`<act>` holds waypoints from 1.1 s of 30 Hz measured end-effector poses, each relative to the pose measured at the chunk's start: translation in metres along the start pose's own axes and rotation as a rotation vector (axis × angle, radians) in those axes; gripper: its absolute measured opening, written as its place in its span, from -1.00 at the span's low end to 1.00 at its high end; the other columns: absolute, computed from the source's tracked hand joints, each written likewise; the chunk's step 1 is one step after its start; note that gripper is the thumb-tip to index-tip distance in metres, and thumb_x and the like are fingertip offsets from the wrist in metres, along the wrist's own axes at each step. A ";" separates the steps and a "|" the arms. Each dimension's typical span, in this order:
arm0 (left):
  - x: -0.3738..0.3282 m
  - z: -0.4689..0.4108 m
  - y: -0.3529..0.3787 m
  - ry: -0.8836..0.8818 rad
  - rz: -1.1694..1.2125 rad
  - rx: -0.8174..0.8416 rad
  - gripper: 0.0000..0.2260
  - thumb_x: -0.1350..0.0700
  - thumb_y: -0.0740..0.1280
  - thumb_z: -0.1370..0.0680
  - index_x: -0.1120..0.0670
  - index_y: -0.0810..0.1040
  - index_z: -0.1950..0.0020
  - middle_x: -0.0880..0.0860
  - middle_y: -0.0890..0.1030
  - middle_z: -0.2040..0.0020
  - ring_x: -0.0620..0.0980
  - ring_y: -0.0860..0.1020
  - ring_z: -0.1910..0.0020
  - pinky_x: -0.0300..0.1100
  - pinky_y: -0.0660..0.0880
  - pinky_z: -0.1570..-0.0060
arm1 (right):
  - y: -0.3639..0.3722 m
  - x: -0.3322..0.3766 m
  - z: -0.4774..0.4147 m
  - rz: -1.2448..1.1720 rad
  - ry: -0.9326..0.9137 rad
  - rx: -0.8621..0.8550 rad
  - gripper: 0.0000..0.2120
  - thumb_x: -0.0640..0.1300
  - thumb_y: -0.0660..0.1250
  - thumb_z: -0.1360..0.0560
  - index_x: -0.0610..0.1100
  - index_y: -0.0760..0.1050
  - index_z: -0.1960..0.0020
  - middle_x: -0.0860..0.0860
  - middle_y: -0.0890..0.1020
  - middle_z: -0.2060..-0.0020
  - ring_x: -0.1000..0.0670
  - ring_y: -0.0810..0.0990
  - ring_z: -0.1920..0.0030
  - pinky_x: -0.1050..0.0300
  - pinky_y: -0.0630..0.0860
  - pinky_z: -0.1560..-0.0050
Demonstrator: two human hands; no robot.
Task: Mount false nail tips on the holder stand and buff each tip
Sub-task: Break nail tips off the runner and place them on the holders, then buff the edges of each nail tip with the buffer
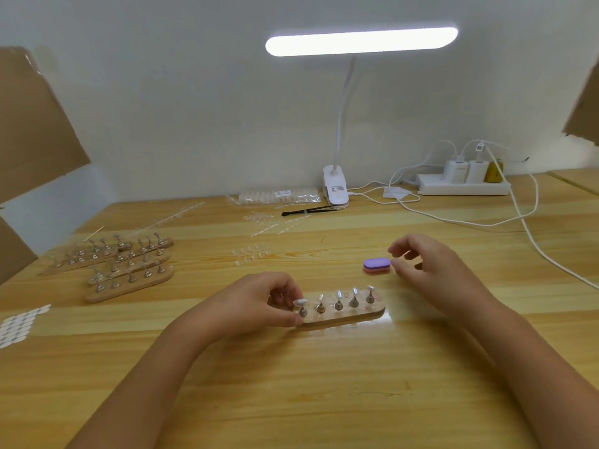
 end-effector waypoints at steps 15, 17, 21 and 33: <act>-0.002 -0.002 -0.001 0.016 -0.013 -0.047 -0.91 -0.03 0.54 -0.43 -0.14 0.67 0.13 -0.16 0.60 0.18 -0.26 0.53 0.22 -0.31 0.50 0.10 | 0.014 0.001 -0.009 -0.069 0.020 -0.004 -0.65 -0.09 0.41 -0.52 -0.01 0.49 -0.29 0.05 0.56 0.13 0.02 0.48 0.05 0.10 0.42 -0.02; 0.003 -0.003 -0.001 -0.034 0.032 -0.042 -0.91 -0.05 0.54 -0.42 -0.13 0.68 0.14 -0.22 0.60 0.25 -0.28 0.53 0.26 -0.35 0.44 0.18 | 0.012 -0.003 -0.010 -0.367 0.130 -0.044 -0.74 -0.09 0.36 -0.55 0.02 0.52 -0.23 0.01 0.56 0.17 0.10 0.49 0.19 0.18 0.40 0.13; 0.014 -0.007 -0.005 -0.115 0.123 -0.071 -0.93 -0.01 0.52 -0.46 -0.05 0.70 0.15 -0.14 0.71 0.10 -0.16 0.64 0.02 -0.23 0.49 -0.04 | 0.022 -0.008 -0.012 -0.867 0.337 -0.067 -0.73 -0.21 0.15 -0.60 -0.08 0.56 -0.18 0.02 0.54 0.29 0.13 0.44 0.33 0.15 0.42 0.16; 0.003 -0.005 -0.019 -0.040 0.404 -0.317 -0.88 0.11 0.51 -0.47 -0.05 0.64 0.04 -0.12 0.70 0.19 -0.22 0.65 0.13 -0.42 0.48 0.09 | 0.037 -0.004 -0.008 -1.245 0.458 0.109 -0.78 -0.15 0.19 -0.57 -0.10 0.51 -0.16 -0.03 0.55 0.28 0.05 0.49 0.21 -0.20 0.59 -0.08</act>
Point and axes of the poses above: each hand's wrist, its own z-axis away from the middle knuckle, its own y-axis out of the palm, x = y × z, the point moved 8 cm from there along -z, towards the middle knuckle
